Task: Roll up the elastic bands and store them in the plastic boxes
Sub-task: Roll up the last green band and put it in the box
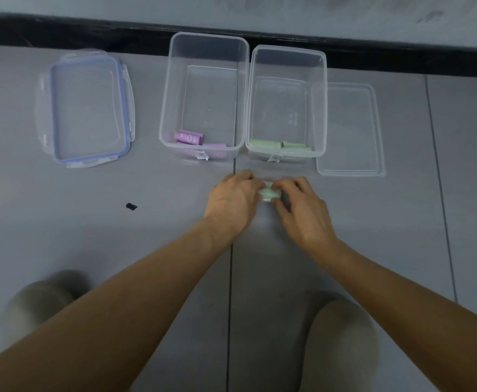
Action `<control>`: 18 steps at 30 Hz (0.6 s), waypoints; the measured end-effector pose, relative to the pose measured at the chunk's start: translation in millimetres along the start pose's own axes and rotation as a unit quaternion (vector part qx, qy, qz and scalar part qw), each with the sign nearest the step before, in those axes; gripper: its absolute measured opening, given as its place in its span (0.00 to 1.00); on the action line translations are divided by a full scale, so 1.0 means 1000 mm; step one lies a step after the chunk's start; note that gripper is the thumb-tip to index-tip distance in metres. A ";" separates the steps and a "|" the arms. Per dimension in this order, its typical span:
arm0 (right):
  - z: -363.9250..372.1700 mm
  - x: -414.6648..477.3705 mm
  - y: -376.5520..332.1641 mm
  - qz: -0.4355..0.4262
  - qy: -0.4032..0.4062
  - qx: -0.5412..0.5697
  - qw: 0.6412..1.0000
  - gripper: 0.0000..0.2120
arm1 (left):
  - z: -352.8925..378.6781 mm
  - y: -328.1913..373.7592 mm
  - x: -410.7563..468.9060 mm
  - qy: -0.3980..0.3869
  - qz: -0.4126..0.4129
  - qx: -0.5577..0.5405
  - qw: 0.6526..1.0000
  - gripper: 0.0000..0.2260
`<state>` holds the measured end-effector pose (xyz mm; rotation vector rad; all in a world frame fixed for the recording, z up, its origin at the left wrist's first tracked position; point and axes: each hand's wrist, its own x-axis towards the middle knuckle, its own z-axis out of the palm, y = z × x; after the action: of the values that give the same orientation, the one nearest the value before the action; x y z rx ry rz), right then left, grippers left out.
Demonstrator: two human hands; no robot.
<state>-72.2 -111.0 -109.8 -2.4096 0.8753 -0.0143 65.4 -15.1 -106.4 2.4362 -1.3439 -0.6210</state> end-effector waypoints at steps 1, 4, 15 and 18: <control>0.001 -0.001 0.000 -0.007 0.004 -0.004 1.000 0.12 | -0.002 0.000 0.003 -0.006 -0.005 0.003 1.000 0.12; -0.001 0.000 0.004 -0.030 -0.004 -0.040 0.999 0.14 | -0.005 0.000 0.005 -0.007 -0.006 -0.008 1.000 0.12; -0.005 0.018 0.002 -0.041 -0.021 -0.056 0.997 0.08 | 0.002 0.002 -0.004 0.046 0.019 -0.002 0.999 0.12; -0.007 0.023 0.003 -0.043 -0.027 -0.036 0.998 0.08 | 0.001 0.002 -0.001 0.045 0.030 0.019 0.998 0.13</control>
<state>-57.7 -129.9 -110.0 -2.5017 0.7590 0.0497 62.6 -15.7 -106.2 2.4136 -1.3984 -0.4700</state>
